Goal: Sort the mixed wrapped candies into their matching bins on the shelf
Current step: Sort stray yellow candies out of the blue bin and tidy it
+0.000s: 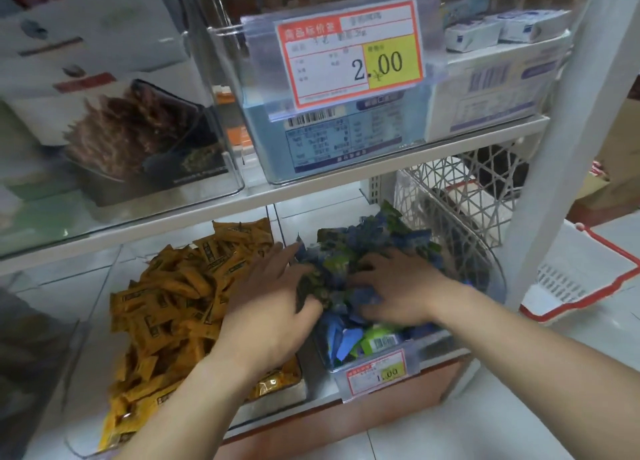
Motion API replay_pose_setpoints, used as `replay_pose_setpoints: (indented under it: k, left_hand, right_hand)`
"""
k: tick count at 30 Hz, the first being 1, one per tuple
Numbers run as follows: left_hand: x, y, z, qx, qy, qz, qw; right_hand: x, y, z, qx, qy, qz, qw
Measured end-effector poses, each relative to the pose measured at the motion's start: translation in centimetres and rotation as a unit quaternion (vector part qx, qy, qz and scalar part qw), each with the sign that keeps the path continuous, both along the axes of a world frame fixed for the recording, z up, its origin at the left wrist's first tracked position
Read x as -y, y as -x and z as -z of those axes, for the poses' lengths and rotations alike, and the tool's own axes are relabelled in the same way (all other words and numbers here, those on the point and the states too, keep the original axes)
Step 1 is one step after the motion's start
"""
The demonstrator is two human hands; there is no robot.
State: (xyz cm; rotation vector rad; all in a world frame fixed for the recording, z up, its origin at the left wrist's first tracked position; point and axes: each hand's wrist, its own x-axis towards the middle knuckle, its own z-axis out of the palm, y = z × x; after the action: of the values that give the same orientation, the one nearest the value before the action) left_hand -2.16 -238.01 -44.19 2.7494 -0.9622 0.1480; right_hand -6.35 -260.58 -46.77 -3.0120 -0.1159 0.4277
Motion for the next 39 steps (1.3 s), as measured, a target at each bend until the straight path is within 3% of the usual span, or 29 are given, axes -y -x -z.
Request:
replay_pose_setpoints:
  k: [4, 7, 9, 11, 12, 15, 21, 26, 29, 32, 33, 35, 37, 39]
  left_hand:
    - [-0.3, -0.2, -0.1, -0.015, 0.011, 0.004, 1.0]
    - [-0.4, -0.3, -0.3, -0.032, 0.016, 0.015, 0.999]
    - [-0.4, -0.4, -0.4, -0.045, 0.012, 0.018, 0.999]
    - [-0.4, -0.4, -0.5, -0.055, 0.013, 0.021, 0.998]
    - [-0.3, -0.3, -0.6, -0.061, 0.016, 0.021, 0.998]
    - [-0.2, -0.2, -0.5, -0.075, 0.025, 0.017, 0.997]
    - [-0.9, -0.2, -0.4, -0.079, 0.046, 0.043, 0.995]
    - [-1.1, -0.2, -0.4, -0.069, 0.045, 0.05, 0.995]
    - [-1.2, -0.5, -0.4, -0.084, 0.045, 0.056, 0.994]
    - [-1.3, -0.7, -0.4, -0.086, 0.036, 0.054, 0.994]
    - [-1.2, -0.7, -0.5, -0.082, 0.035, 0.054, 0.995]
    - [-1.0, -0.6, -0.5, -0.077, 0.038, 0.052, 0.995]
    - [-0.9, -0.5, -0.6, -0.076, 0.038, 0.051, 0.995]
    - [-1.0, -0.4, -0.6, -0.074, 0.038, 0.053, 0.995]
  right_hand:
    - [1.7, -1.9, -1.6, -0.031, 0.086, 0.058, 0.994]
    - [0.4, -2.2, -2.3, 0.068, 0.117, 0.064, 0.989]
    - [-1.1, -2.5, -2.6, 0.158, -0.005, -0.015, 0.987]
    - [-2.4, -2.9, -2.2, 0.087, -0.141, -0.093, 0.982]
    - [-2.9, -3.1, -1.5, 0.03, -0.144, -0.118, 0.982]
    - [-3.1, -4.0, 1.1, -0.034, -0.037, -0.121, 0.991]
    - [-0.5, -7.2, 0.2, 0.052, 0.094, -0.109, 0.988]
    - [3.4, -7.8, -1.7, 0.046, 0.083, -0.073, 0.993]
    - [4.1, -7.0, -2.8, 0.09, 0.103, -0.069, 0.988]
    - [2.1, -5.2, -3.2, 0.191, -0.024, -0.091, 0.977]
    - [0.8, -4.5, -3.1, 0.171, -0.097, -0.111, 0.974]
    - [-2.1, -3.1, -2.4, 0.011, -0.193, -0.159, 0.968]
    - [-4.1, -2.8, -1.0, -0.142, -0.117, -0.192, 0.964]
    - [-4.6, -3.0, 0.4, -0.165, -0.007, -0.198, 0.966]
